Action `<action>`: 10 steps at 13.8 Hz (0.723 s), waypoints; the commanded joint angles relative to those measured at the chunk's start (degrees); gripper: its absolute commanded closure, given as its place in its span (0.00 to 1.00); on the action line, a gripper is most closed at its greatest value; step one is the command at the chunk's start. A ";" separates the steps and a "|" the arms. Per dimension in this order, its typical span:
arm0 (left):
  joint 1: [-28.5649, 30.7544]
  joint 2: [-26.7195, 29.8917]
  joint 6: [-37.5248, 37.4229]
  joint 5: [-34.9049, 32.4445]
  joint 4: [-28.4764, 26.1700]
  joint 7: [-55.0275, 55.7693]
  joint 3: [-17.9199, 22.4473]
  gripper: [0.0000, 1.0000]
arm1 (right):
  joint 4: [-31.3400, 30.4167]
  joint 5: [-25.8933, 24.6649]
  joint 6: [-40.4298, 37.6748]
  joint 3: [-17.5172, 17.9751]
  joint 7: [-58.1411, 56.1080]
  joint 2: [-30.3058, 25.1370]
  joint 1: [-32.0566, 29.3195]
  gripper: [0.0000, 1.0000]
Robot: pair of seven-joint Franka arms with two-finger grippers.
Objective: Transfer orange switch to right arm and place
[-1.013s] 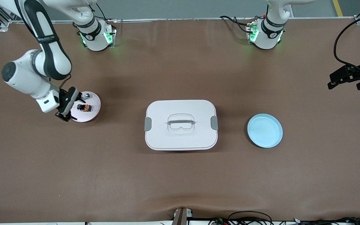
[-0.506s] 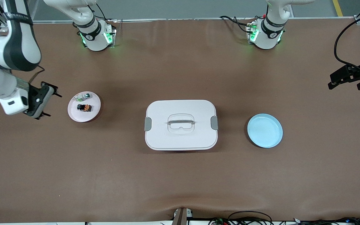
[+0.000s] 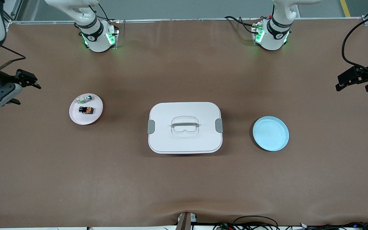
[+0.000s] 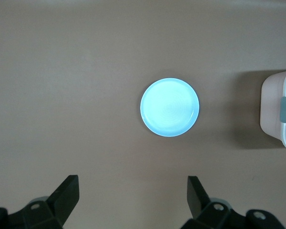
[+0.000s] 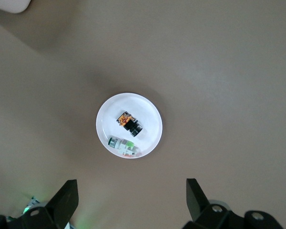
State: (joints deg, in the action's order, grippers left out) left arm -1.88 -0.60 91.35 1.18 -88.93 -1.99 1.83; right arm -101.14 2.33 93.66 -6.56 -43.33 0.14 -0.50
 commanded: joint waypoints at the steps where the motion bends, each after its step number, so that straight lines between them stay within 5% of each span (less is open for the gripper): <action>1: -0.05 -0.54 -1.26 -0.39 1.48 0.05 -0.07 0.00 | 2.00 -0.14 -1.73 0.67 4.12 -0.22 -2.30 0.00; 5: -0.05 -0.71 -1.26 -0.39 1.48 0.05 -0.07 0.00 | 12.87 -2.15 -12.69 1.02 16.83 0.39 -2.05 0.00; 10: -0.05 -0.71 -1.26 -0.39 1.48 0.14 -0.07 0.00 | 19.31 -3.56 -13.85 1.11 29.24 0.48 -1.96 0.00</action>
State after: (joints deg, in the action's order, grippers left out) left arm -1.89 -0.76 91.29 1.18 -88.92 -1.99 1.83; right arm -84.72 0.01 81.23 -6.20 -18.50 -0.10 -1.88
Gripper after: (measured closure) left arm 0.000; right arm 0.000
